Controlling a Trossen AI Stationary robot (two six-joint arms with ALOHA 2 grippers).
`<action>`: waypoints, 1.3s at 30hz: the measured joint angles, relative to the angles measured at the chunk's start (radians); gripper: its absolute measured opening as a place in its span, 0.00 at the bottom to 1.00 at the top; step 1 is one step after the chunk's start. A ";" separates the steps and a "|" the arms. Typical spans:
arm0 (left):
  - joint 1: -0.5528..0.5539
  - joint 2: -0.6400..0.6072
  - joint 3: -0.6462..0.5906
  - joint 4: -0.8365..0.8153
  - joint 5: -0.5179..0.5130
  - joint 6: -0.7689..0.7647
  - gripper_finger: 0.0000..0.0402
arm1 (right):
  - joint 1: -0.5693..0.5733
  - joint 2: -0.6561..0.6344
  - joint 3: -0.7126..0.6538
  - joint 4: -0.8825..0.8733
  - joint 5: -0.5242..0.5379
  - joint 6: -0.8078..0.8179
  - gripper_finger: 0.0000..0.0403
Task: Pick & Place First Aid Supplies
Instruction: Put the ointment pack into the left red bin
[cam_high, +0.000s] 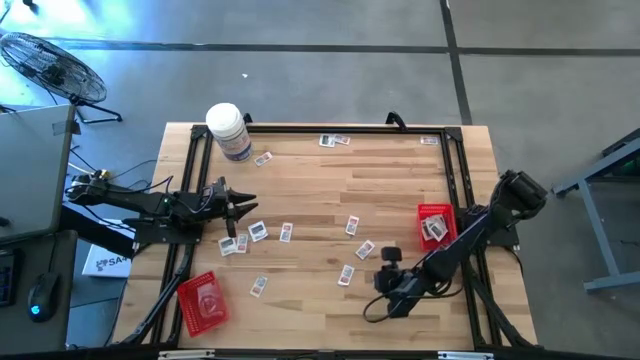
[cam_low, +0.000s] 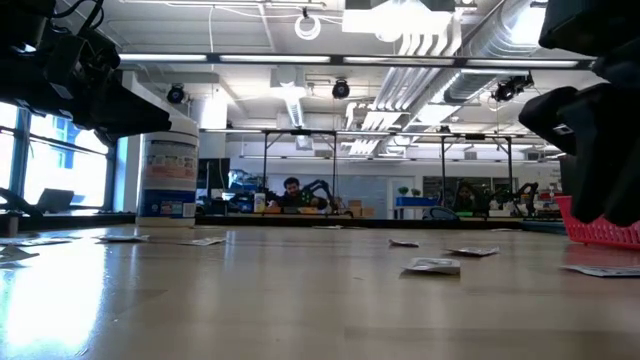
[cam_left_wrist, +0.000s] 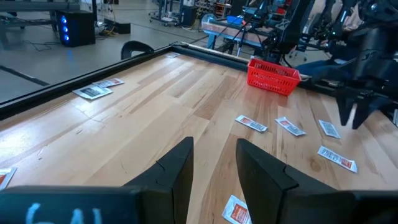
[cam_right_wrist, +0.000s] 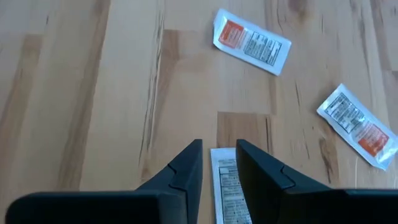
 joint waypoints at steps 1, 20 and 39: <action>0.000 0.000 0.000 0.000 0.000 0.000 0.30 | 0.000 0.000 0.000 -0.001 -0.001 -0.001 0.24; 0.000 0.000 0.000 0.000 0.000 0.000 0.30 | -0.039 0.105 0.005 0.020 -0.075 -0.038 0.35; 0.000 0.000 0.000 0.000 0.000 0.000 0.30 | -0.070 0.113 0.002 0.013 -0.054 -0.044 0.12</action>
